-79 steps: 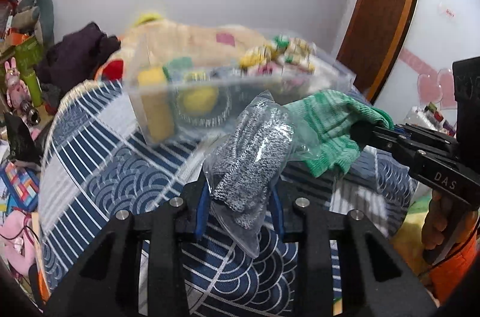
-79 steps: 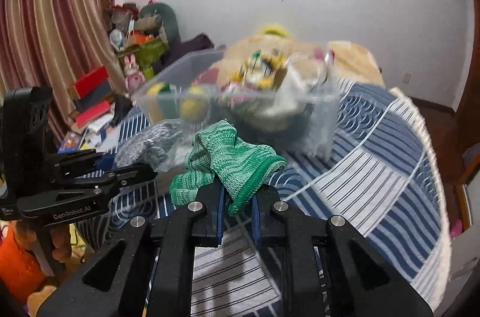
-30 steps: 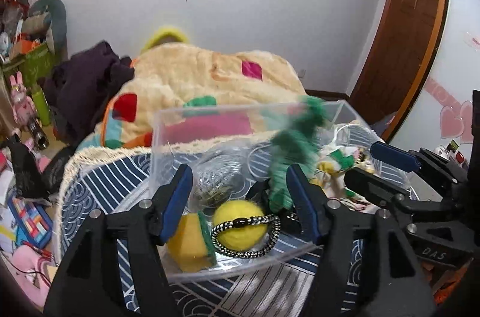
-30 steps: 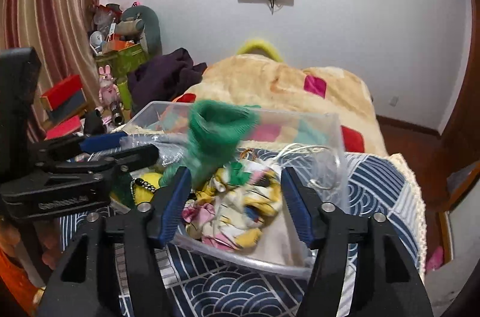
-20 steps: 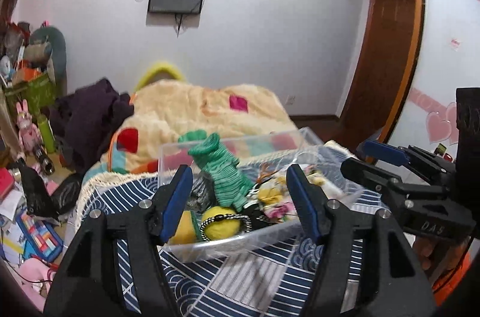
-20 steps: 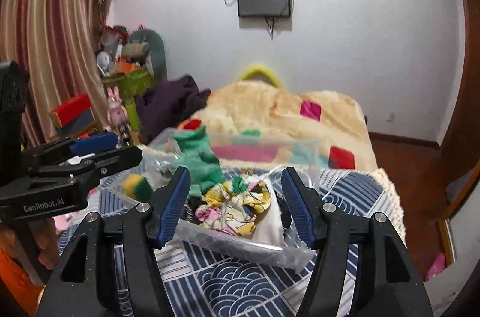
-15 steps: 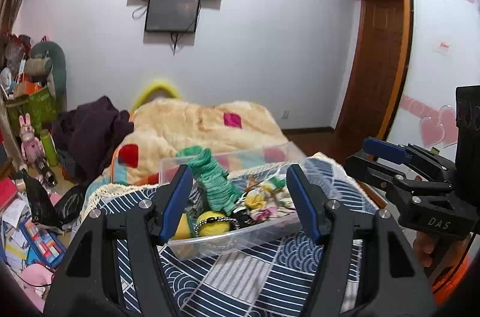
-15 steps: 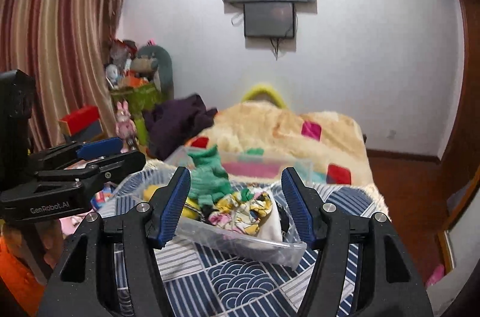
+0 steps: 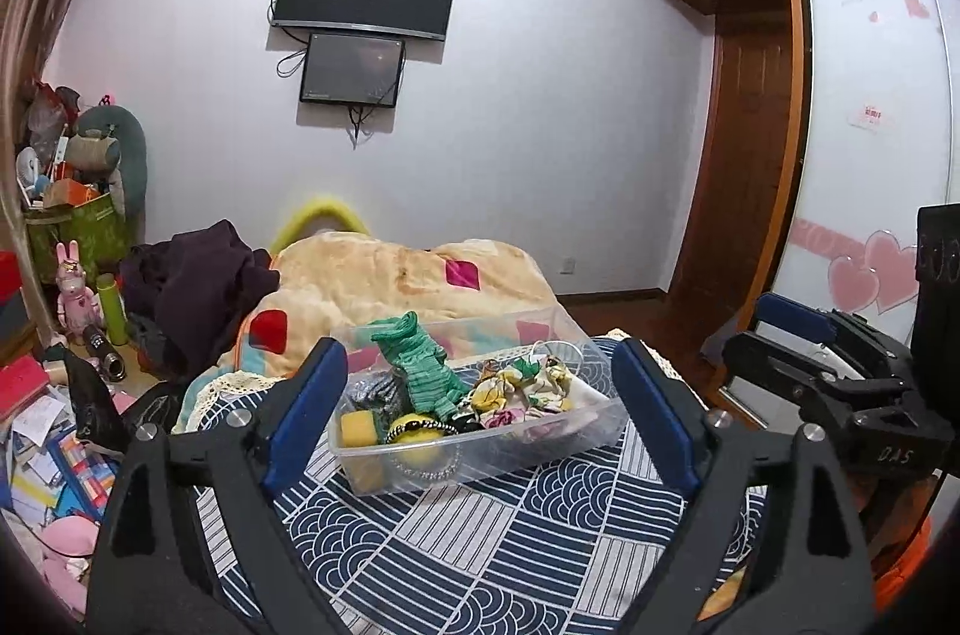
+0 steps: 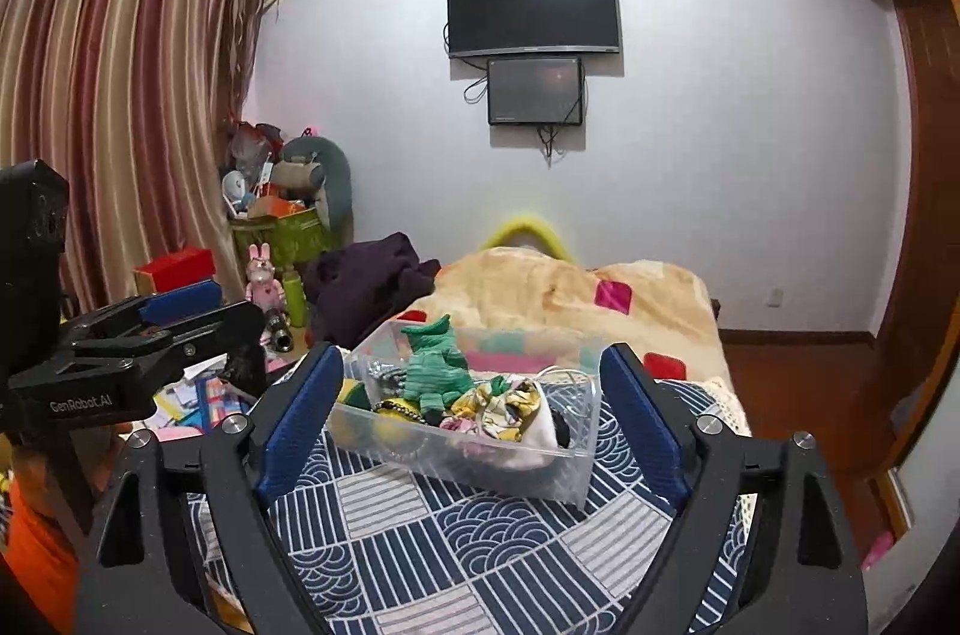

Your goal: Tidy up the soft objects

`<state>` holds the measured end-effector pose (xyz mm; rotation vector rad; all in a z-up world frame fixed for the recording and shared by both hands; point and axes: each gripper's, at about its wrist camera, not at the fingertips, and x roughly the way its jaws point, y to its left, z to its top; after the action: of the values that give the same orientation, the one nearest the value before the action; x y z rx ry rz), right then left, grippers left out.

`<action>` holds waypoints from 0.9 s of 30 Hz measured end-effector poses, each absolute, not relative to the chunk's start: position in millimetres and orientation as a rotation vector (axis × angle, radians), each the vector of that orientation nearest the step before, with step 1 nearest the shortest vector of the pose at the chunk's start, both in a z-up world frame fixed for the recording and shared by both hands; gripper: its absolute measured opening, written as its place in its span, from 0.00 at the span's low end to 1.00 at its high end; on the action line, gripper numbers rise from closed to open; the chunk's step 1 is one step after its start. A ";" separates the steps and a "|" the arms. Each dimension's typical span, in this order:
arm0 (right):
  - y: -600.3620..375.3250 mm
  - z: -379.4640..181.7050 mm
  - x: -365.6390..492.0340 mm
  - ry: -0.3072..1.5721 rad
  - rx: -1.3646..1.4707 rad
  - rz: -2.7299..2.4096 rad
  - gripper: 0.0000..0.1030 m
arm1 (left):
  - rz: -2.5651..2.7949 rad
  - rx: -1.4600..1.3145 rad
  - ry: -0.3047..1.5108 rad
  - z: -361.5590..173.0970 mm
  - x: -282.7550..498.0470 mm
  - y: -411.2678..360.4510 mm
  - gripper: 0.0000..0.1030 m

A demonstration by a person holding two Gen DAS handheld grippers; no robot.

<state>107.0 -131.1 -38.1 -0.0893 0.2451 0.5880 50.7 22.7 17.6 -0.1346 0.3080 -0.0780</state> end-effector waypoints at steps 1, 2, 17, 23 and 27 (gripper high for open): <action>-131.0 -39.2 107.2 0.246 -0.088 0.586 0.84 | -0.078 -0.134 0.307 16.6 49.2 22.3 0.89; -131.2 -40.4 106.7 0.246 -0.088 0.584 0.85 | -0.078 -0.134 0.306 15.7 47.4 22.4 0.91; -134.4 -49.6 100.6 0.242 -0.087 0.554 0.96 | -0.070 -0.122 0.309 4.5 42.2 18.7 0.98; -135.6 -49.6 99.2 0.241 -0.088 0.559 0.96 | -0.073 -0.117 0.313 3.4 42.5 17.9 0.98; -135.4 -50.0 99.1 0.244 -0.086 0.559 0.96 | -0.071 -0.115 0.311 3.2 42.7 17.4 0.98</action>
<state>99.1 -135.4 -50.0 -0.0863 0.2438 0.5588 42.7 17.4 3.2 -0.1151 0.3115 -0.0709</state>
